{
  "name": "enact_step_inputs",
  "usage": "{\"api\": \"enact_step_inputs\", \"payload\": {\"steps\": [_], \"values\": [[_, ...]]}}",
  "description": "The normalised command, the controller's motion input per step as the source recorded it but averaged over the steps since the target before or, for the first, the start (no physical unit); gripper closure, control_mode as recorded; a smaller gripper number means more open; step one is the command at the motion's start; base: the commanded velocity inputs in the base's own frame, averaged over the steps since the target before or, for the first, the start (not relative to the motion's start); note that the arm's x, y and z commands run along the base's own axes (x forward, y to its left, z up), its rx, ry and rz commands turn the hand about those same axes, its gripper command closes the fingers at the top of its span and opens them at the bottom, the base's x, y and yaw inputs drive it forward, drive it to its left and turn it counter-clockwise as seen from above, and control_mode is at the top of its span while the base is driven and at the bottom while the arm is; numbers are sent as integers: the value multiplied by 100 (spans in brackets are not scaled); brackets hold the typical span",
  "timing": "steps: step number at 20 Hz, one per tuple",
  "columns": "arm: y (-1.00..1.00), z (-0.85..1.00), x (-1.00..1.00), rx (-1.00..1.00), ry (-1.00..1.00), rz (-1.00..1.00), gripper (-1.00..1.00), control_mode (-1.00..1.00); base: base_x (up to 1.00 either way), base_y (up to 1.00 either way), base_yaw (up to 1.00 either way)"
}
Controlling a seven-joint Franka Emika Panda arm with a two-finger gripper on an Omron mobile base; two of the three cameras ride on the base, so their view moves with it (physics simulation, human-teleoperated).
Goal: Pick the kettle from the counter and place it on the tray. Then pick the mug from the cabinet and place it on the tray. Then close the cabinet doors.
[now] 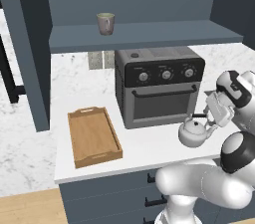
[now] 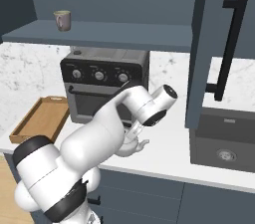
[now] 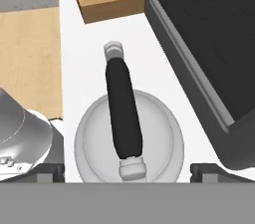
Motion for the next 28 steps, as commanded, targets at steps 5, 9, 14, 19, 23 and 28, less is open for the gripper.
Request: {"api": "enact_step_inputs", "payload": {"steps": [5, 9, 14, 19, 23, 28], "values": [[0, 0, 8, 3, 0, -6, -100, -100, 0, 0, 0], [9, -8, 0, 0, 0, -5, -100, -100, 0, 0, 0], [12, -6, -2, 0, 0, -2, -100, -100, 0, 0, 0], [13, -10, -2, 0, 0, 0, 100, -100, 0, 0, 0], [4, -8, -7, 0, 0, 0, 100, -100, 0, 0, 0], [0, -2, -28, 0, -4, 0, 100, -100, 0, 0, 0]]}}
